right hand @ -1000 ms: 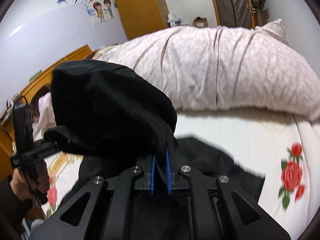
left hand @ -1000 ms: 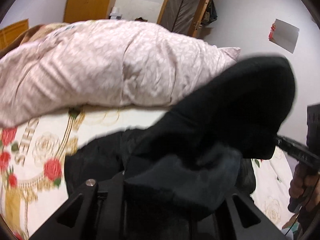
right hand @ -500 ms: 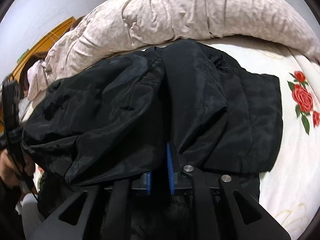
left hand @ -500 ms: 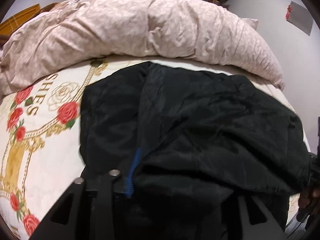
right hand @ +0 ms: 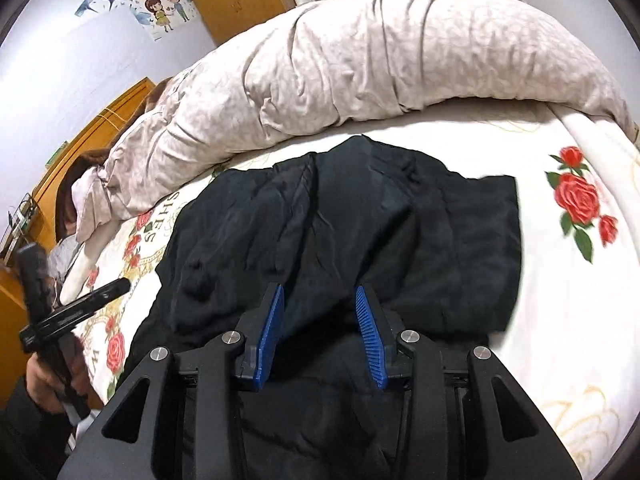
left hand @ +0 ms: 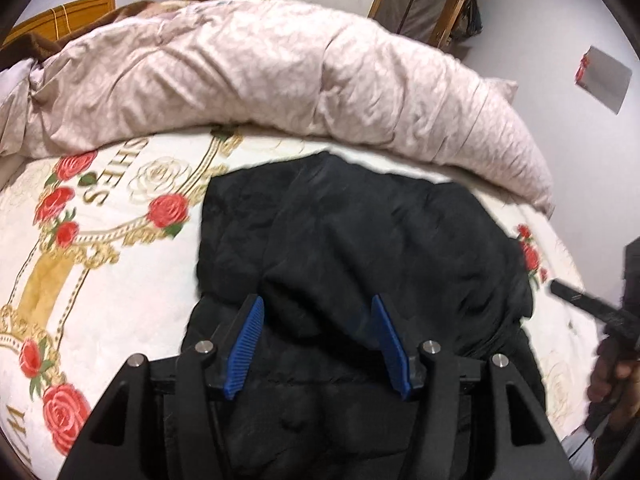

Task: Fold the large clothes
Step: 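Lay the hood down over the folded body and release with both grippers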

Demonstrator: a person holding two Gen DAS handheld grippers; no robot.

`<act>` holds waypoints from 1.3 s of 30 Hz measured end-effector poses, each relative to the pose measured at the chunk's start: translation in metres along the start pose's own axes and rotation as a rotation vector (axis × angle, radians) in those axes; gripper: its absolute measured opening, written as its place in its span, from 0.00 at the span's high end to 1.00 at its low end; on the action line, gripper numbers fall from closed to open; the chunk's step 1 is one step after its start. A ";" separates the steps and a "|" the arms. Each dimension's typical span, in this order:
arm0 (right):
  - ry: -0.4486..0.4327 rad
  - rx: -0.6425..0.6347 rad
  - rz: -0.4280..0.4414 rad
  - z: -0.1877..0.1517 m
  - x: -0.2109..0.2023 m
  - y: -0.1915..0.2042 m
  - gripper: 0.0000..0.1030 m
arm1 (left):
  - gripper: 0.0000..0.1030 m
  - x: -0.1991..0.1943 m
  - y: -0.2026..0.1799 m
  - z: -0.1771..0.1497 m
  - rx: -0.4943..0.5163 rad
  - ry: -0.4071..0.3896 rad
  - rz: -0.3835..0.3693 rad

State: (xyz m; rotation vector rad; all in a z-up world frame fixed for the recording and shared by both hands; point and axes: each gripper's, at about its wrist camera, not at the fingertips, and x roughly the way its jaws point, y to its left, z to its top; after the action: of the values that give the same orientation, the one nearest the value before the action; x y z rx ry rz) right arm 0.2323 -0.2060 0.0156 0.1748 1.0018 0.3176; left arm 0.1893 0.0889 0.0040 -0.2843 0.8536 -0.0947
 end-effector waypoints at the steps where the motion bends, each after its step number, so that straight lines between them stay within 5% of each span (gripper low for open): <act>1: 0.012 0.003 0.000 0.002 0.013 0.001 0.62 | 0.43 0.004 -0.005 0.005 -0.002 -0.006 -0.027; 6: 0.135 0.024 -0.014 -0.017 0.076 0.004 0.62 | 0.43 0.053 -0.025 0.009 0.056 0.045 -0.060; 10: 0.209 0.050 -0.022 -0.045 0.113 0.004 0.63 | 0.43 0.108 -0.005 -0.011 0.054 0.145 0.036; 19: 0.173 -0.001 -0.080 -0.046 0.099 0.017 0.62 | 0.44 0.118 -0.006 -0.017 0.093 0.123 0.071; 24: -0.002 -0.044 -0.100 -0.022 0.029 0.021 0.62 | 0.44 0.073 -0.010 -0.012 0.112 0.072 0.042; 28: -0.062 -0.030 -0.122 0.013 0.033 0.009 0.62 | 0.44 0.063 -0.007 0.007 0.102 0.006 0.049; 34: 0.051 0.017 -0.175 0.017 0.100 -0.033 0.63 | 0.43 0.112 0.019 0.011 0.052 0.080 0.118; 39: 0.053 0.007 -0.195 0.018 0.097 -0.035 0.63 | 0.42 0.115 0.022 0.007 0.070 0.081 0.130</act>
State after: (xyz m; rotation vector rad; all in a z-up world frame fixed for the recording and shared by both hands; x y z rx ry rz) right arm 0.3024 -0.2061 -0.0624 0.0743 1.0638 0.1417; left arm 0.2693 0.0895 -0.0819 -0.1598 0.9451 -0.0151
